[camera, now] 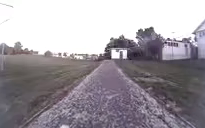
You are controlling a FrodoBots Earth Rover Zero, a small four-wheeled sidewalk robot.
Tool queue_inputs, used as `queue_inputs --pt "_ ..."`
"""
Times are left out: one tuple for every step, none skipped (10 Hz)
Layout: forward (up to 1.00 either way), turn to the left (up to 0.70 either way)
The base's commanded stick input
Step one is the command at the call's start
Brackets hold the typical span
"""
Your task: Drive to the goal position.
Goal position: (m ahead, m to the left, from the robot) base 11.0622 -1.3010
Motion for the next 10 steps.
queue_inputs --pt "0.7 0.0" --pt "0.7 0.0" --pt "0.7 0.0" --pt "0.7 0.0" --pt "0.7 0.0" --pt "0.7 -0.35" --pt "0.7 -0.35" --pt "0.7 -0.35" --pt "0.7 -0.35" --pt "0.7 -0.35"
